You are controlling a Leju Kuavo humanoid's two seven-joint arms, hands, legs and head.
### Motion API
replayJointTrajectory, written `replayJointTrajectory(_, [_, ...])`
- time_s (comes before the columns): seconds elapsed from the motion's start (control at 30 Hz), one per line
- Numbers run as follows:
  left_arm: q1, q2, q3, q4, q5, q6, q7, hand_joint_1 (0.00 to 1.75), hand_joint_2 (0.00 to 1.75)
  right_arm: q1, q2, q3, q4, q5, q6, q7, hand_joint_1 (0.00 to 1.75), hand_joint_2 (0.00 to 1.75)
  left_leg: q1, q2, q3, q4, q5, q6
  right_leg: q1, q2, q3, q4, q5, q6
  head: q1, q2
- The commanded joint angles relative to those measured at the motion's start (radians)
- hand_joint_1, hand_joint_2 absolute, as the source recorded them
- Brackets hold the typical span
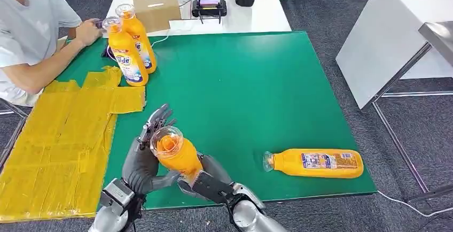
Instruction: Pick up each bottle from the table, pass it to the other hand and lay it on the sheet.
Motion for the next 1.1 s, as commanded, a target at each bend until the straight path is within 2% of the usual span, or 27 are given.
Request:
replayJointTrajectory(0.03, [-0.042,0.013,-0.085,0.131,-0.079,0.033,0.028,0.0,1.75,-0.04,-0.015,0.017,0.027,-0.001,-0.007,-0.007,1.75,1.75,0.001,-0.003,0.004,-0.001,-0.001,-0.001,0.0,0.004,0.004,-0.001,-0.001,-0.001,0.0,0.0])
replayJointTrajectory(0.67, [-0.045,-0.021,-0.029,0.199,-0.066,0.077,0.071,0.0,1.75,-0.032,-0.024,0.041,0.013,0.022,-0.01,0.0,1.75,1.75,0.002,-0.003,0.005,0.0,-0.002,-0.001,0.0,0.005,0.005,-0.001,-0.001,-0.002,0.0,0.0])
replayJointTrajectory(0.7, [-0.04,-0.022,-0.025,0.189,-0.051,0.075,0.057,1.75,1.75,-0.034,-0.022,0.044,0.019,0.021,-0.009,0.0,1.75,1.75,0.002,-0.004,0.006,0.0,-0.002,-0.002,0.001,0.007,0.007,-0.001,-0.002,-0.002,0.0,0.0])
replayJointTrajectory(0.77, [-0.04,-0.022,-0.025,0.189,-0.051,0.075,0.057,1.75,1.75,-0.034,-0.022,0.044,0.019,0.021,-0.009,0.0,1.75,1.75,0.001,-0.002,0.002,0.0,-0.001,-0.001,0.0,0.003,0.002,-0.001,-0.001,-0.001,0.0,0.0])
replayJointTrajectory(1.0, [-0.027,-0.023,-0.012,0.161,-0.011,0.076,0.028,1.75,1.75,-0.043,-0.018,0.047,0.033,0.007,-0.002,-0.001,1.75,1.75,0.002,-0.002,0.006,0.0,-0.003,-0.002,0.001,0.008,0.006,-0.001,-0.002,-0.002,0.0,0.0])
replayJointTrajectory(1.1, [-0.027,-0.025,-0.01,0.16,-0.002,0.074,0.025,1.75,1.75,-0.042,-0.018,0.044,0.034,0.001,-0.005,-0.002,1.75,1.75,0.001,-0.002,0.003,0.0,-0.001,-0.001,0.0,0.004,0.003,-0.001,-0.001,-0.001,0.0,0.0])
